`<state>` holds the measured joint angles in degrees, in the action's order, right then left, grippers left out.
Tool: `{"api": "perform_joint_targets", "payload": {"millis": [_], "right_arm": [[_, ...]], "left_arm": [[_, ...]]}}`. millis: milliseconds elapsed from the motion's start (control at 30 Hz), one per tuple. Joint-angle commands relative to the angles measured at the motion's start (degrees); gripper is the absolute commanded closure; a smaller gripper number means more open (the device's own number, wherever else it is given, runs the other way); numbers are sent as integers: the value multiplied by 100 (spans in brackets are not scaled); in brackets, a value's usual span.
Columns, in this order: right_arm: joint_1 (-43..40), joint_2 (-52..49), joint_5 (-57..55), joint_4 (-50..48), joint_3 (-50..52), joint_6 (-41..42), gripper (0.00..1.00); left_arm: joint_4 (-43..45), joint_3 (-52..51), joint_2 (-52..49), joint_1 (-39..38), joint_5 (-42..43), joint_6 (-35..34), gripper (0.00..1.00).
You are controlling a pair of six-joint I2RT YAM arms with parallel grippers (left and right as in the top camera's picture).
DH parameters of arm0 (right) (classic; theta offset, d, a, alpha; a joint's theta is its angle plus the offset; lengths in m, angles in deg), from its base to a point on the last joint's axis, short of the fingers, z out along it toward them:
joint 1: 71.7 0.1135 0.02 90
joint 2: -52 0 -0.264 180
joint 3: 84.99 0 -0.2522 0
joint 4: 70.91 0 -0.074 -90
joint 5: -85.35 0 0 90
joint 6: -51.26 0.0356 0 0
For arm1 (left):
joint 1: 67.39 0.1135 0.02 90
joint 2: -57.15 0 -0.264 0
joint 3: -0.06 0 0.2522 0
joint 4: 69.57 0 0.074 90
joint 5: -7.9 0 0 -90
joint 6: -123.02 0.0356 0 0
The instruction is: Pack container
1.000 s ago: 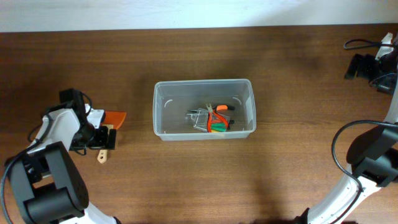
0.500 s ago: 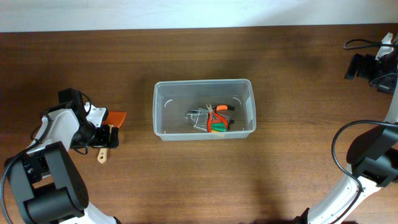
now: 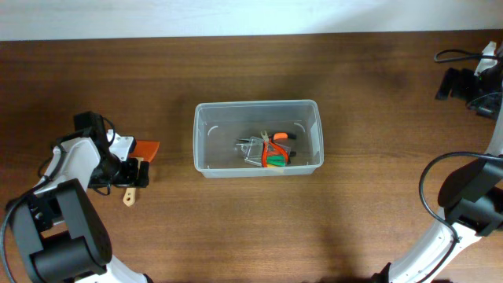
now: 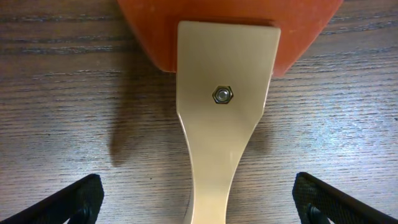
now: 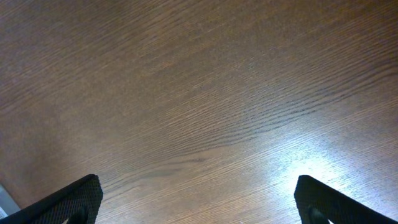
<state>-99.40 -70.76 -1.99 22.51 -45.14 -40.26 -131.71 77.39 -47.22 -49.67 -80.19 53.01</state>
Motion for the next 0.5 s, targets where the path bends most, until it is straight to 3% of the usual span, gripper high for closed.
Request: {"api": "perform_joint_targets", "payload": {"millis": [0, 467], "right_arm": [[31, 52, 13, 2, 22, 33, 1], [31, 52, 13, 0, 22, 33, 1]], "left_arm": [[-2, -70, -20, 9, -28, 35, 1], [-2, -76, -20, 9, -313, -109, 1]]}}
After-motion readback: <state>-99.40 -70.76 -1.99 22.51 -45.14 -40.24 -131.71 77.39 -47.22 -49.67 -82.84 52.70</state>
